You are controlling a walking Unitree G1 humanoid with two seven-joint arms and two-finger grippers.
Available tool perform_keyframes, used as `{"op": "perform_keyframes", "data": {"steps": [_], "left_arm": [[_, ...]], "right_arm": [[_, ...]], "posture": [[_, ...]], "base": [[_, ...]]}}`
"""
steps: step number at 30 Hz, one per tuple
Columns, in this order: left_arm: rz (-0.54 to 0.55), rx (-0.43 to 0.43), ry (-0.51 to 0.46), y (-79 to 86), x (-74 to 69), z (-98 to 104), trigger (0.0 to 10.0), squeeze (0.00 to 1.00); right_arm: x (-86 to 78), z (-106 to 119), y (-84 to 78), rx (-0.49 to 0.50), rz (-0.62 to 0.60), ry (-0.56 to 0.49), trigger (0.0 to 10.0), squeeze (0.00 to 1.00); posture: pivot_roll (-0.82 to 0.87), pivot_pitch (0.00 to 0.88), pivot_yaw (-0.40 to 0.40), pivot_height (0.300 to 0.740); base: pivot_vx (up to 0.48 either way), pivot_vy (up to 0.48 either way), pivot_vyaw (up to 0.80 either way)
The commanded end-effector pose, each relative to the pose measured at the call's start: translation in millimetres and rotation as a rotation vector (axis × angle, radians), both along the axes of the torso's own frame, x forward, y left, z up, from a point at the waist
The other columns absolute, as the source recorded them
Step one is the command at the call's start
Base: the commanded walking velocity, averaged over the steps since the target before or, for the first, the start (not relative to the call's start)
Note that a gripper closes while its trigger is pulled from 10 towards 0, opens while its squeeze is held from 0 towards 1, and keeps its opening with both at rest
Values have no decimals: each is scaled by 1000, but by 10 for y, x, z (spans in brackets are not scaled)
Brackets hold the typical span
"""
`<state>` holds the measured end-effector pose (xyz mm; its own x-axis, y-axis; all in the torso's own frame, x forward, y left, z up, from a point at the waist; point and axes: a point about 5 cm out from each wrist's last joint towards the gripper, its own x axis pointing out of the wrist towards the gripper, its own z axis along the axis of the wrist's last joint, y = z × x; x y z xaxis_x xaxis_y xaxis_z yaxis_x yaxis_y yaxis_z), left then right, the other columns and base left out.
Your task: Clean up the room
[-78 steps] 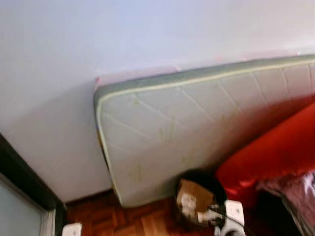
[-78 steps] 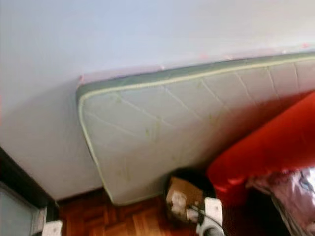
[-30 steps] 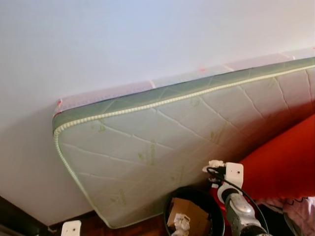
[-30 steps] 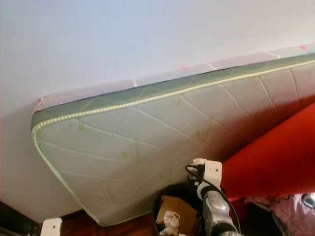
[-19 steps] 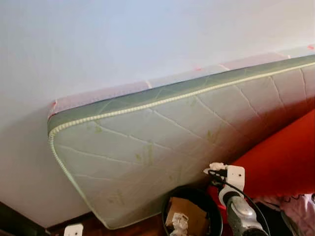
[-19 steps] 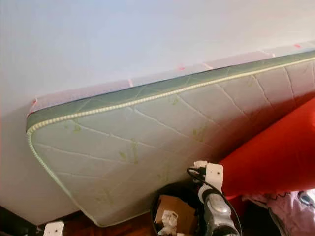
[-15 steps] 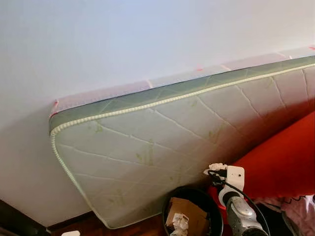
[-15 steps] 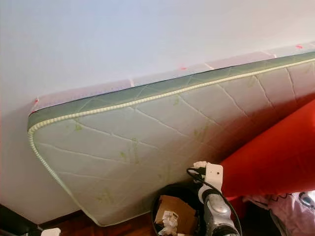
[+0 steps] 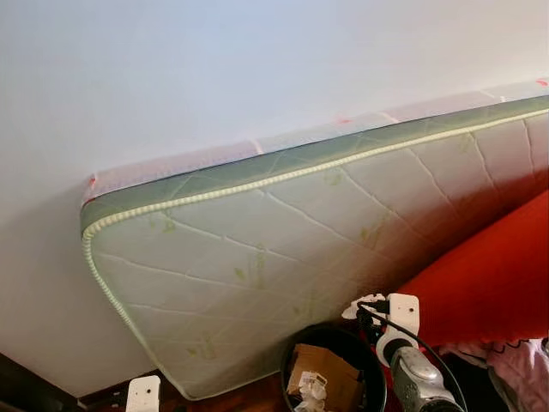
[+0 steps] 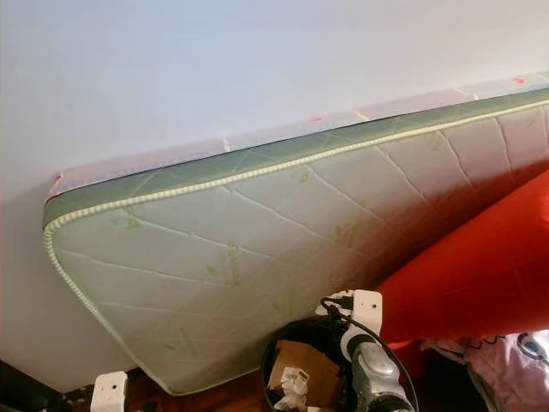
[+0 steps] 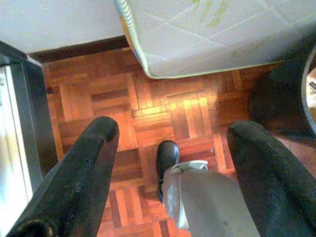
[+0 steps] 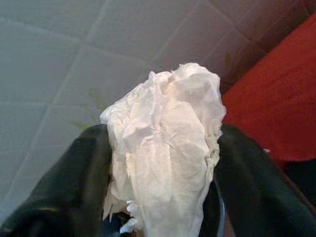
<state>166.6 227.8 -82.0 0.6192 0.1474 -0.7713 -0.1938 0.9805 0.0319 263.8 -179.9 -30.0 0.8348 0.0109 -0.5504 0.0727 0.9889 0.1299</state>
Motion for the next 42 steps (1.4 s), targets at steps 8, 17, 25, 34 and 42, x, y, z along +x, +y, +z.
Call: {"op": "perform_keyframes", "data": {"steps": [8,17,25,34,42], "left_arm": [[-13,15,2,44,3,12,10000,0],[-9,22,-13,119,52,53,10000,0],[9,28,14,283,-167,16,10000,0],[1,20,26,165,-176,-24,10000,0],[-12,13,35,28,-120,-44,10000,0]], "right_arm": [[-66,-58,-19,-10,-8,40,10000,1000],[-87,-81,-11,-15,-4,63,10000,1000],[-146,-141,-12,-29,-1,124,10000,1000],[-185,-178,-20,-26,-21,164,10000,0],[-154,-137,-50,-41,-49,110,10000,0]], "posture": [[83,0,-36,740],[86,0,-35,740],[87,0,-37,740],[89,0,-39,740],[88,0,-38,740]], "base": [[0,0,0],[0,0,0],[0,0,0],[0,0,0],[0,0,0]]}}
